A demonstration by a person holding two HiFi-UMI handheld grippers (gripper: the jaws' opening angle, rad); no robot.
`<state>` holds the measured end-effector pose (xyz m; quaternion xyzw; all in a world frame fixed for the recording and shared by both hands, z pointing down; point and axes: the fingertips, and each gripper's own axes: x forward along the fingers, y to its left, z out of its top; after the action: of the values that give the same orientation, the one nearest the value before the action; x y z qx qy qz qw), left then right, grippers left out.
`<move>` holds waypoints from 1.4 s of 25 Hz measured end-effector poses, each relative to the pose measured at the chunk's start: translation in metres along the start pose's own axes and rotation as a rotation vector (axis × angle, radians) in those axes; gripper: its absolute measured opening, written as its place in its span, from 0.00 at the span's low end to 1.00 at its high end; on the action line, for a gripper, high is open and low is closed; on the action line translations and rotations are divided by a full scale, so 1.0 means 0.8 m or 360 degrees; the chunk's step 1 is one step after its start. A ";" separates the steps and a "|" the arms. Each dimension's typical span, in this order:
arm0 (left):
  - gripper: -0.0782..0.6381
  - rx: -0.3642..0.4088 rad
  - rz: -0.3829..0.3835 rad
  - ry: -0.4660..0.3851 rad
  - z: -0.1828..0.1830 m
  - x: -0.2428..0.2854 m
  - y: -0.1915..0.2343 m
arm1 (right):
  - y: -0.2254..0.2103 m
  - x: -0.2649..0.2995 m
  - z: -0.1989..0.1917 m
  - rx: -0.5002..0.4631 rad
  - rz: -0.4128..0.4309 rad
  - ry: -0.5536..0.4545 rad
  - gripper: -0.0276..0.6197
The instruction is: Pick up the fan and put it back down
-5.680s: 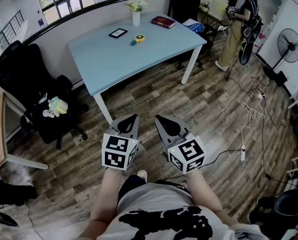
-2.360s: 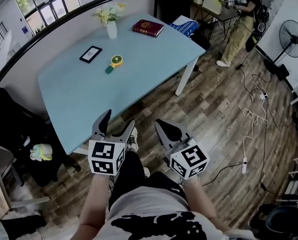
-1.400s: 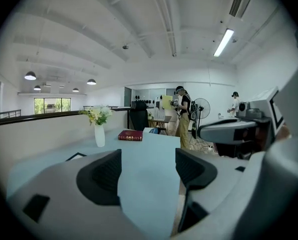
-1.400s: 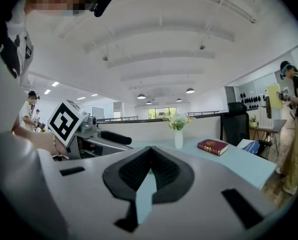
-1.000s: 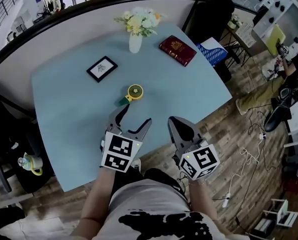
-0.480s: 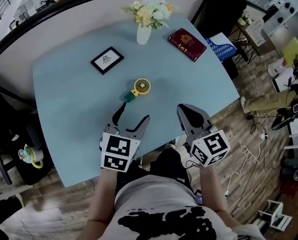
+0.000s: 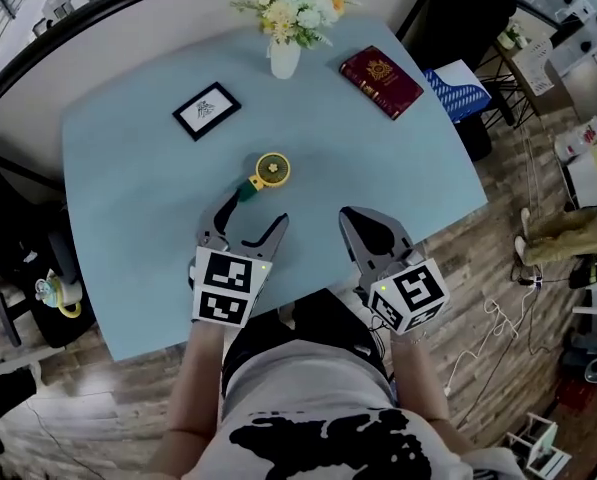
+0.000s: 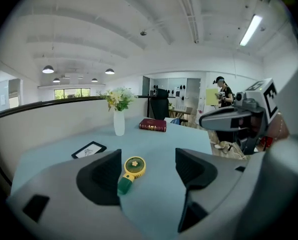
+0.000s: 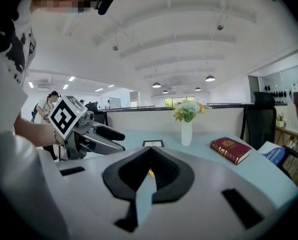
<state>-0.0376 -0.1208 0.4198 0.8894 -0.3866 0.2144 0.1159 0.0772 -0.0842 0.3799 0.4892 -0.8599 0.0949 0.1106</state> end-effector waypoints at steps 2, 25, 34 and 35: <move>0.58 0.0064 -0.0012 0.0055 -0.001 0.008 -0.004 | -0.007 0.008 -0.005 0.0034 0.0050 0.0004 0.05; 0.61 0.0441 -0.0061 0.0767 -0.117 0.118 0.040 | -0.020 0.101 -0.092 0.0298 0.0481 0.0185 0.05; 0.61 0.0422 -0.0048 0.0899 -0.143 0.163 0.069 | -0.031 0.134 -0.125 0.0363 0.0567 0.0264 0.05; 0.61 0.0408 -0.0060 0.0907 -0.145 0.166 0.068 | -0.033 0.136 -0.126 0.0362 0.0577 0.0272 0.05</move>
<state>-0.0309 -0.1990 0.5867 0.8080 -0.2918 0.4999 0.1104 0.0560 -0.1595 0.5088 0.3262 -0.9050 0.2507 0.1082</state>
